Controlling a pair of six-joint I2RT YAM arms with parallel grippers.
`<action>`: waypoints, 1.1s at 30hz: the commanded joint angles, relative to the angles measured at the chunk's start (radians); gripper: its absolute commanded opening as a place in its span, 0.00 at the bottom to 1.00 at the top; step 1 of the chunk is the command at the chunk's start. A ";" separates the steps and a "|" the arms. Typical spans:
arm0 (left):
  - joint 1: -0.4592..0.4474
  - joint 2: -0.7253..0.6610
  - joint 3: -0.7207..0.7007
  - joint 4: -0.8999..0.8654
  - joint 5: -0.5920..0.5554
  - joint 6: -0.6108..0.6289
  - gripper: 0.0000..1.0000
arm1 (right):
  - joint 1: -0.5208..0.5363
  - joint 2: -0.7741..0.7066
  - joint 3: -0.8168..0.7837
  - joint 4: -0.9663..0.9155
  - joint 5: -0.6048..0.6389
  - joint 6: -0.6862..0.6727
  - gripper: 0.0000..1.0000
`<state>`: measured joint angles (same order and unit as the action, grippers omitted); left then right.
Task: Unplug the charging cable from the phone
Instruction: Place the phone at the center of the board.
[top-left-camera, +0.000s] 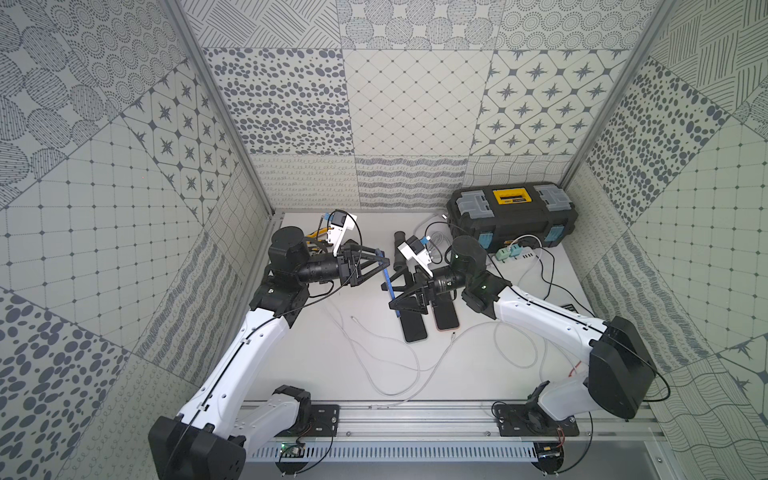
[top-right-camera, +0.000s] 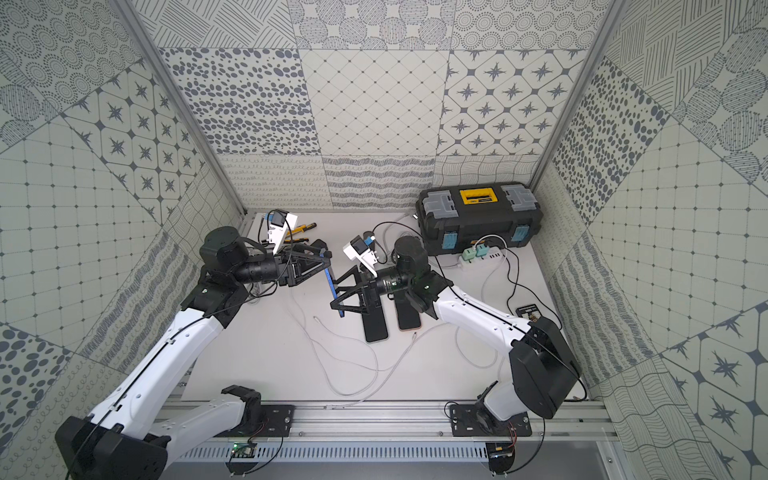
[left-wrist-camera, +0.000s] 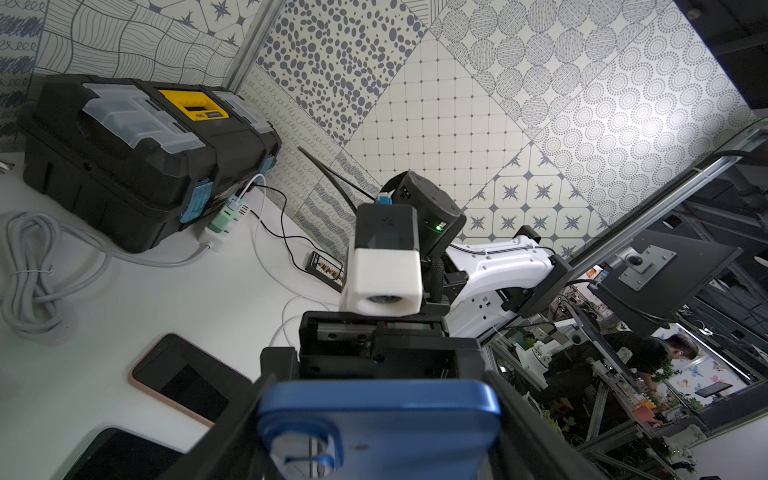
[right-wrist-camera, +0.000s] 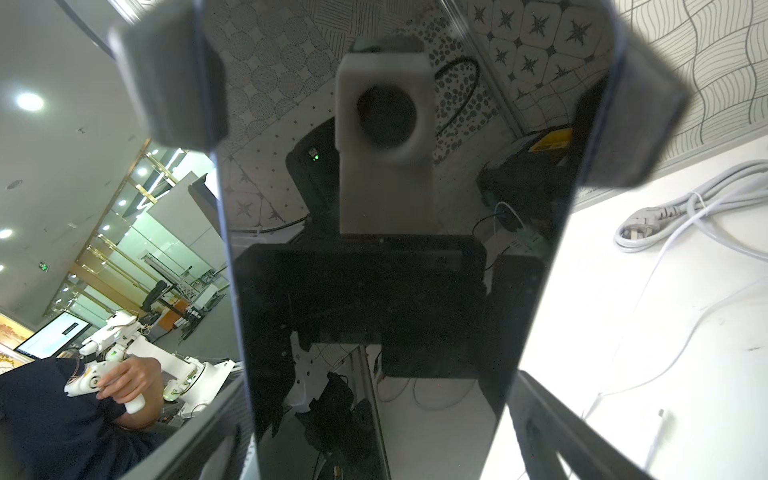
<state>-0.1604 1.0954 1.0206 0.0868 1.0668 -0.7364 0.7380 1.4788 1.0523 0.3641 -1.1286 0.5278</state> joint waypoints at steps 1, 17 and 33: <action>0.001 -0.006 -0.003 0.095 0.042 -0.008 0.04 | -0.002 -0.010 -0.007 0.065 -0.006 0.011 0.92; 0.001 -0.018 0.003 0.046 0.027 0.035 0.14 | -0.001 0.044 0.010 0.138 -0.059 0.119 0.57; 0.001 -0.060 0.031 -0.134 -0.084 0.167 0.98 | -0.005 0.040 -0.010 0.185 -0.044 0.158 0.36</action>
<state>-0.1600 1.0527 1.0252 0.0162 1.0344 -0.6617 0.7380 1.5196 1.0512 0.4767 -1.1809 0.6716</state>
